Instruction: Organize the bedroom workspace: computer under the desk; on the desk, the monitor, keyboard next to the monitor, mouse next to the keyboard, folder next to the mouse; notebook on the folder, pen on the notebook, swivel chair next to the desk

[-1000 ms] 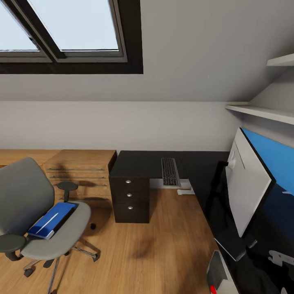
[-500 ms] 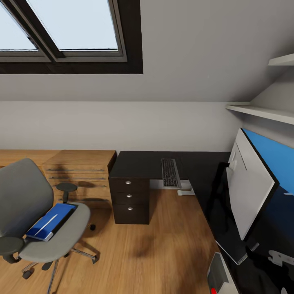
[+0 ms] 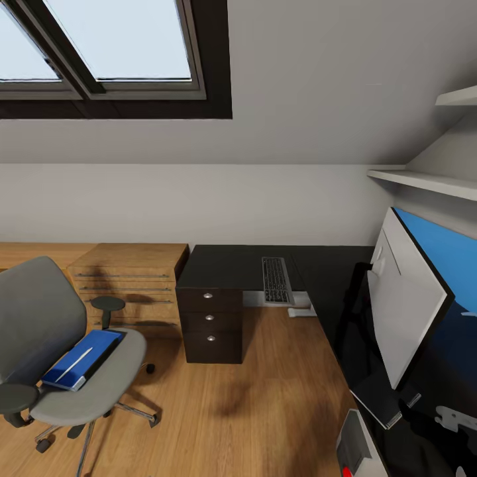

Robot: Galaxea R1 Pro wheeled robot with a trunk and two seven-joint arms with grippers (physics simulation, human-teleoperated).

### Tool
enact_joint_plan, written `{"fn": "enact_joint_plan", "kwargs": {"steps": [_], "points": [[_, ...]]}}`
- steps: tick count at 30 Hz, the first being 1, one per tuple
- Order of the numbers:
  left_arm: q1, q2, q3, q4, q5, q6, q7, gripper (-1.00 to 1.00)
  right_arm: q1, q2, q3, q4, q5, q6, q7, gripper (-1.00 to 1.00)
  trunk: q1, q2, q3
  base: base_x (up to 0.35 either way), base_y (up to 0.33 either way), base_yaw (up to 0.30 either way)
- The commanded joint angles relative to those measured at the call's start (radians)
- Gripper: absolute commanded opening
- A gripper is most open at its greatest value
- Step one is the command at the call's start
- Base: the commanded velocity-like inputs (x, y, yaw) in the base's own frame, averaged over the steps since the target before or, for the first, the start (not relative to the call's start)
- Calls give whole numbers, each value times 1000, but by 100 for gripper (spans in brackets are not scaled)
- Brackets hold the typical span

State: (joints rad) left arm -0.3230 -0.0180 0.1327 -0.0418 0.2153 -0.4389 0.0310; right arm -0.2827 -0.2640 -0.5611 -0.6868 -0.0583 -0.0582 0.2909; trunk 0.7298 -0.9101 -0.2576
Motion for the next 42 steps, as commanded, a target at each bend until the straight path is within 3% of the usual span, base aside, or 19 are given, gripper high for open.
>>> {"fn": "enact_joint_plan", "kwargs": {"steps": [1,6,19,42], "points": [[-1,0,8,0,-5,-3,2,100,-1,0,-3,1,-6,-2,8,100,4,-8,-5,0,0,0],[-1,0,7,0,-5,-3,1,100,-1,1,-3,1,-6,-2,2,100,23,-43,-20,0,0,0],[-1,0,7,0,-5,-3,1,100,-1,2,-3,1,-5,-2,-7,100,23,-43,-20,0,0,0],[-1,0,7,0,-5,-3,1,100,-1,3,-2,3,-5,-2,-7,100,111,-204,-92,0,0,0]]}}
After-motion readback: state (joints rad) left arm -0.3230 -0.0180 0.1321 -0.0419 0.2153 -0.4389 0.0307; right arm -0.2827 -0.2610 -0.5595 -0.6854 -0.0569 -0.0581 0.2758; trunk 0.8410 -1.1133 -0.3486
